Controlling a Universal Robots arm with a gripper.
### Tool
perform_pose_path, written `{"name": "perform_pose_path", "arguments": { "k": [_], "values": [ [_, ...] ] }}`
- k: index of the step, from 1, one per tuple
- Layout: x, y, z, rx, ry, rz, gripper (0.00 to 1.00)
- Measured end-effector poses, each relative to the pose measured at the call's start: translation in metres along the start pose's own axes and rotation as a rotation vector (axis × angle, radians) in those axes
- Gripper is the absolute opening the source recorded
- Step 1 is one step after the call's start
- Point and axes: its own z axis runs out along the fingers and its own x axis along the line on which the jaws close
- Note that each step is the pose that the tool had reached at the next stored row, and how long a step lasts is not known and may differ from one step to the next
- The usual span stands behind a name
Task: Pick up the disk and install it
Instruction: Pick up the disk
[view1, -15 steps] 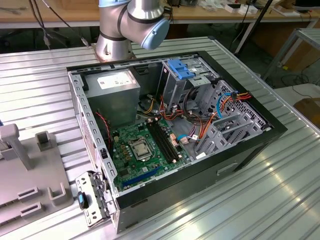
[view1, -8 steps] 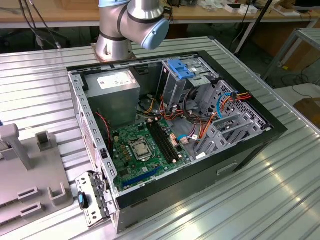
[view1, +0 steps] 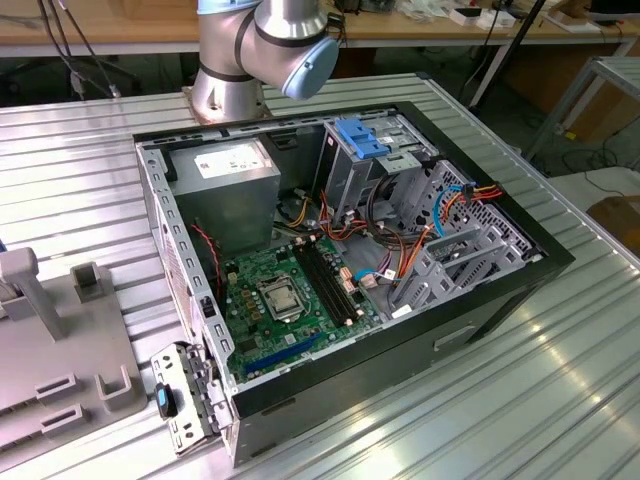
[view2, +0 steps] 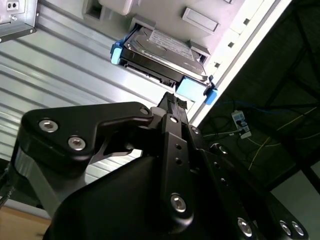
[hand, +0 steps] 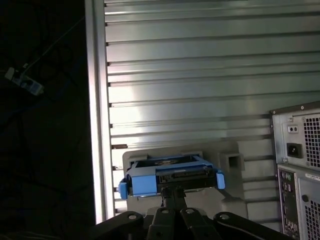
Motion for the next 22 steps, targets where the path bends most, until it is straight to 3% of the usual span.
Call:
{"name": "perform_pose_path", "arguments": {
  "k": [9,14,20,22],
  "values": [
    [0.0001,0.0,0.0,-0.0047,0.0085,-0.191,0.11],
    [0.0003,0.0,0.0,-0.0085,0.0153,-0.346,0.11],
    [0.0004,0.0,0.0,-0.0106,0.02,-0.45,0.11],
    [0.0004,0.0,0.0,-0.0115,0.0227,-0.51,0.11]
  ]
}}
